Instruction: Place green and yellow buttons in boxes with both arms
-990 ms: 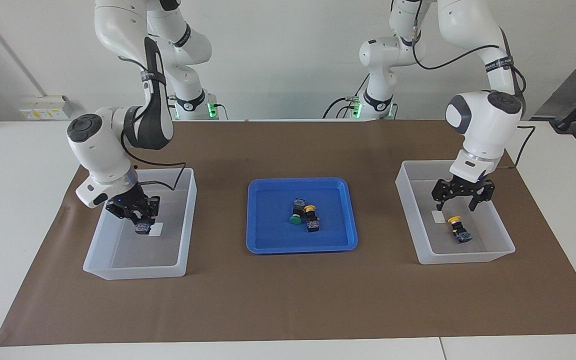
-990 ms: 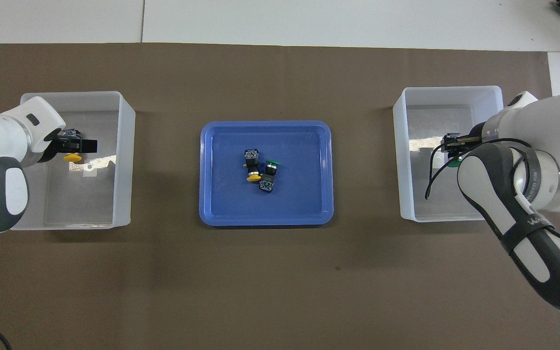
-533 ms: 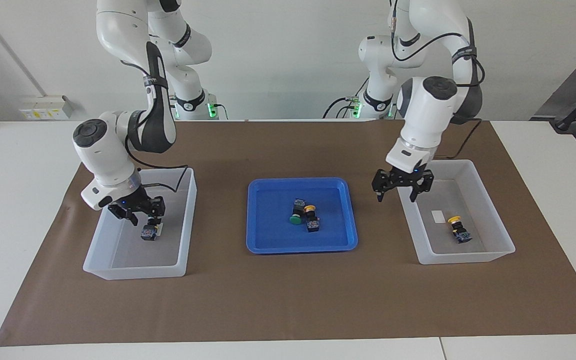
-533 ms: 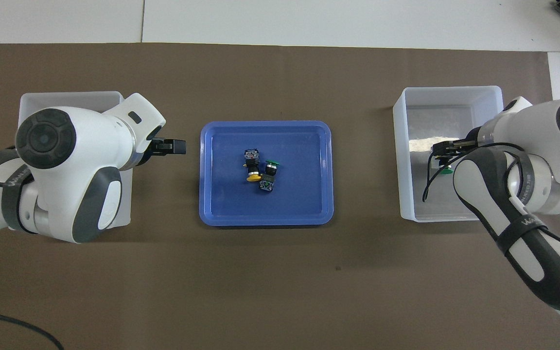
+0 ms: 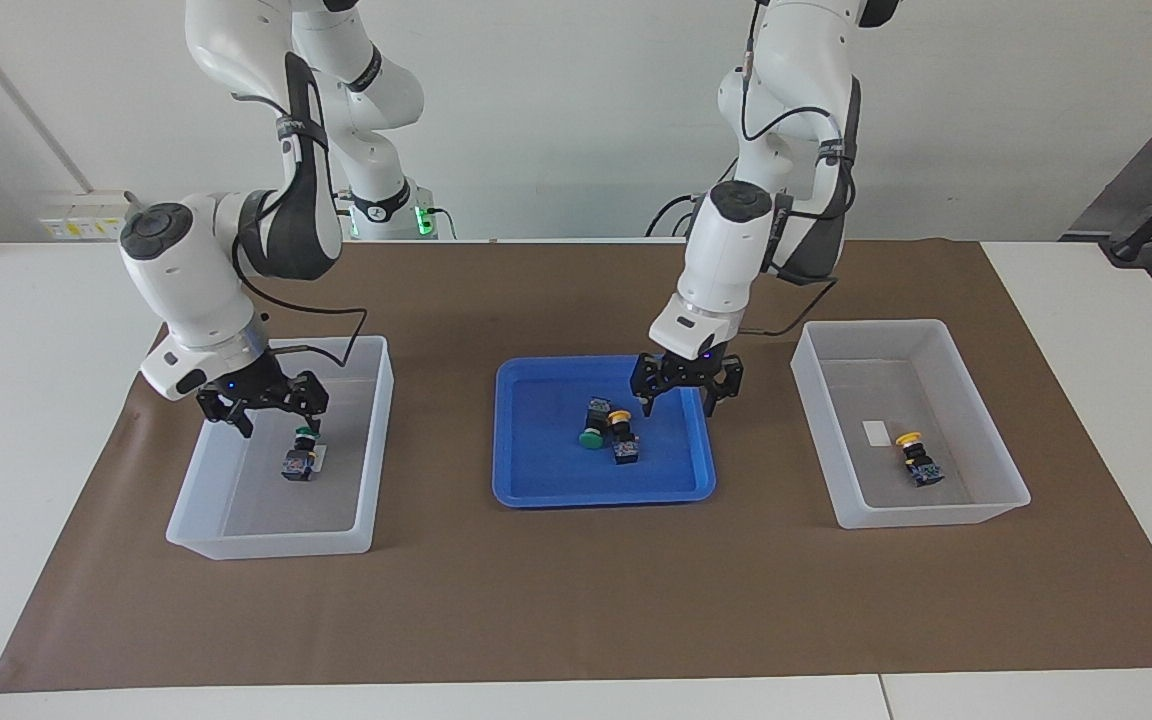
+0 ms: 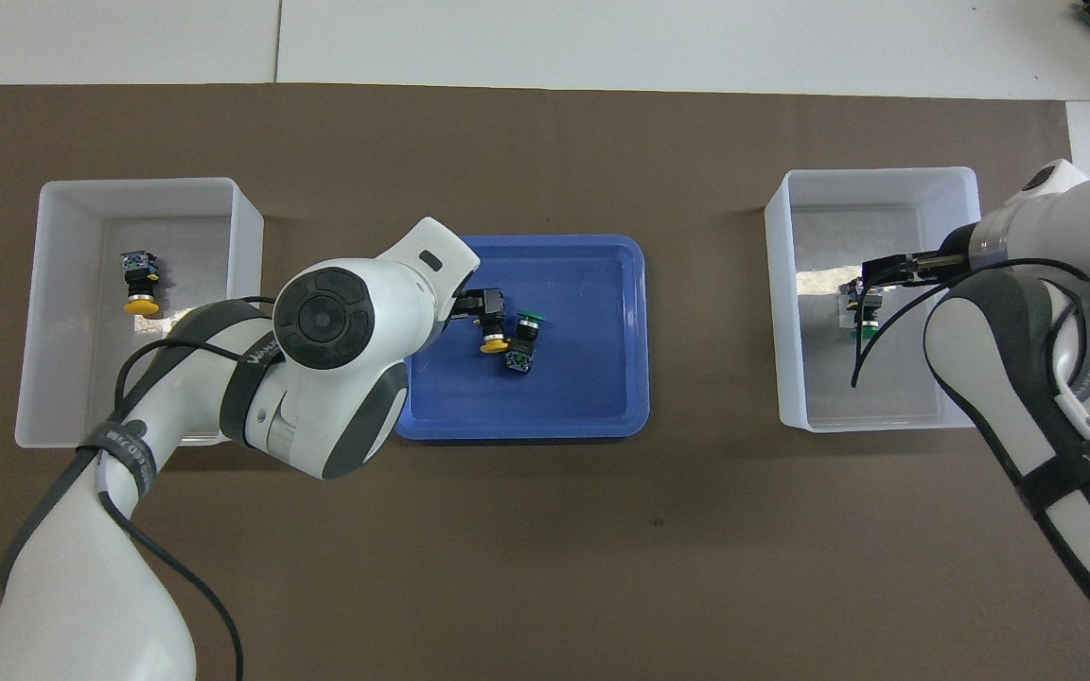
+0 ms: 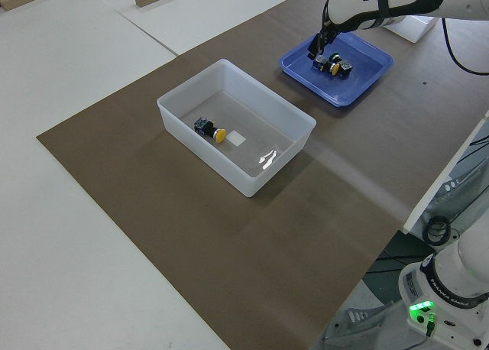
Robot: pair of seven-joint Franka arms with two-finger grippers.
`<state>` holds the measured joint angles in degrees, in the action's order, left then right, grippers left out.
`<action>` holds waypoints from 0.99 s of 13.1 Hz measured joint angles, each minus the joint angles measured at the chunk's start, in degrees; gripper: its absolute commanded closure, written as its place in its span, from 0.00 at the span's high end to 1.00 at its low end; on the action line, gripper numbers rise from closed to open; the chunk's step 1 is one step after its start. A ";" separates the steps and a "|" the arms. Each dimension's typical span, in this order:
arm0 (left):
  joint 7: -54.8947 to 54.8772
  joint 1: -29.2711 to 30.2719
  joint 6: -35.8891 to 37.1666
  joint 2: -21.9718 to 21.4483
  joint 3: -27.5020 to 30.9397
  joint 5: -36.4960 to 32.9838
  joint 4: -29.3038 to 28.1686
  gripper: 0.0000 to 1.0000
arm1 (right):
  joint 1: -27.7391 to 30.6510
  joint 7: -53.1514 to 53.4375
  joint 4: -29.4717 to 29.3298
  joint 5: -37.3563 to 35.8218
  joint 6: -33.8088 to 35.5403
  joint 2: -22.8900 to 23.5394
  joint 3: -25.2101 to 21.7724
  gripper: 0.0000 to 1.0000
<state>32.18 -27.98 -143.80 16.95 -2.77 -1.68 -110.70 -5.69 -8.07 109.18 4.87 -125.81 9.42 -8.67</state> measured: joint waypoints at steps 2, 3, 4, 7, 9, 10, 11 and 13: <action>2.54 -1.04 -2.39 4.09 0.03 0.00 2.87 0.93 | -0.51 1.66 -1.76 -0.15 4.41 -2.08 0.07 1.00; 2.92 -1.12 -3.52 5.49 0.03 0.00 3.57 0.90 | -1.29 3.60 -2.84 -1.10 6.60 -2.82 0.11 1.00; 3.17 -1.25 -4.71 6.62 0.03 0.00 3.83 0.88 | -2.31 5.98 -3.98 -2.32 8.90 -3.50 0.16 1.00; 3.87 -1.75 -7.11 8.32 0.07 0.00 3.89 0.73 | -6.24 12.35 -6.06 -3.05 14.39 -5.56 0.66 1.00; 3.93 -1.74 -7.22 8.66 0.20 0.00 3.82 0.55 | -9.54 17.41 -6.02 -3.05 14.89 -6.11 1.01 1.00; 3.93 -1.74 -7.22 8.81 0.25 0.00 3.64 0.38 | -10.60 19.17 -5.88 -3.05 14.89 -6.10 1.14 1.00; 3.95 -1.74 -7.17 8.86 0.30 0.00 3.45 0.13 | -10.92 19.62 -5.63 -3.05 14.89 -6.08 1.19 1.00; 3.95 -1.74 -6.14 8.75 0.39 0.00 3.30 0.00 | -10.95 19.63 -5.16 -3.05 14.88 -6.04 1.19 1.00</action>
<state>36.13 -29.72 -149.94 25.69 -2.37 -1.68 -107.40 -16.64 11.56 104.03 1.82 -110.93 3.39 -7.48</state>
